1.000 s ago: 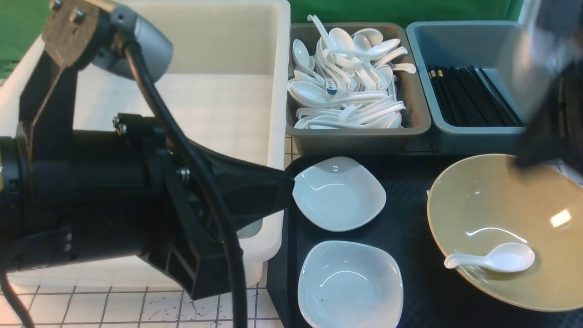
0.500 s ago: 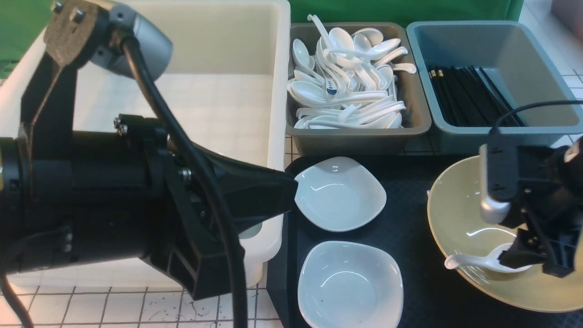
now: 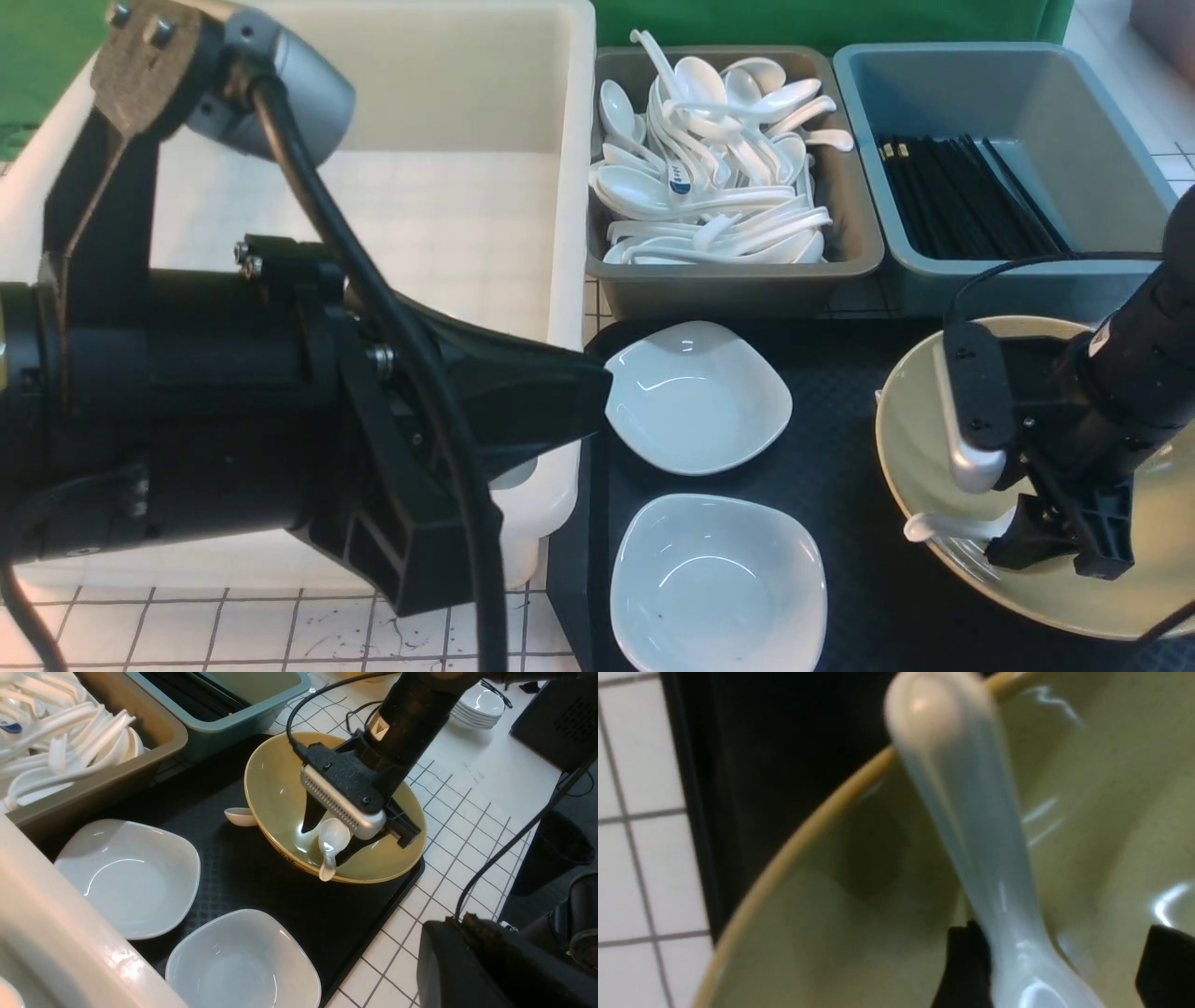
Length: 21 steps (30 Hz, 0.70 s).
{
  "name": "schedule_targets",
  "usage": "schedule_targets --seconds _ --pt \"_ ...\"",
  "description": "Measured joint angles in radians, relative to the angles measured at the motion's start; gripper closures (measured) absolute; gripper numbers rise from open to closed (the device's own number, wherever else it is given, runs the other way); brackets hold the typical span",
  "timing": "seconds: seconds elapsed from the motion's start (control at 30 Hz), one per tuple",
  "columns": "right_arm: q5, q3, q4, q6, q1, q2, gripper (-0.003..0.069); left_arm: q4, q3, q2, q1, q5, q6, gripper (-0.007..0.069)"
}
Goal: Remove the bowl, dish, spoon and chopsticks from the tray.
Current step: Use the right arm to grab the soup spoon in the middle
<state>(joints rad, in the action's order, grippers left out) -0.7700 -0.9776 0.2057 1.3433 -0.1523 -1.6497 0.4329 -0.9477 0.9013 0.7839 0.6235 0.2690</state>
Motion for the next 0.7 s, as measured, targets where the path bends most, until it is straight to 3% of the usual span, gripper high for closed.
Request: schedule_targets --seconds 0.2,0.43,0.53,0.63,0.7 --pt "0.08 0.0 -0.002 0.024 0.0 -0.058 0.0198 0.001 0.0 0.0 0.0 0.0 0.0 0.0625" --pt "0.093 0.0 0.001 0.055 0.0 -0.062 0.0338 0.009 0.0 0.0 0.0 0.0 0.0 0.0625" --pt "0.07 -0.009 0.002 0.052 0.0 -0.062 0.0339 0.009 0.0 0.0 0.0 0.0 0.001 0.0625" --pt "0.027 -0.033 -0.001 -0.011 0.0 -0.056 0.034 0.009 0.0 0.0 0.0 0.0 0.004 0.0625" --pt "-0.014 -0.087 -0.004 -0.182 0.0 -0.033 0.0341 0.009 0.0 0.0 0.0 -0.001 0.007 0.0625"
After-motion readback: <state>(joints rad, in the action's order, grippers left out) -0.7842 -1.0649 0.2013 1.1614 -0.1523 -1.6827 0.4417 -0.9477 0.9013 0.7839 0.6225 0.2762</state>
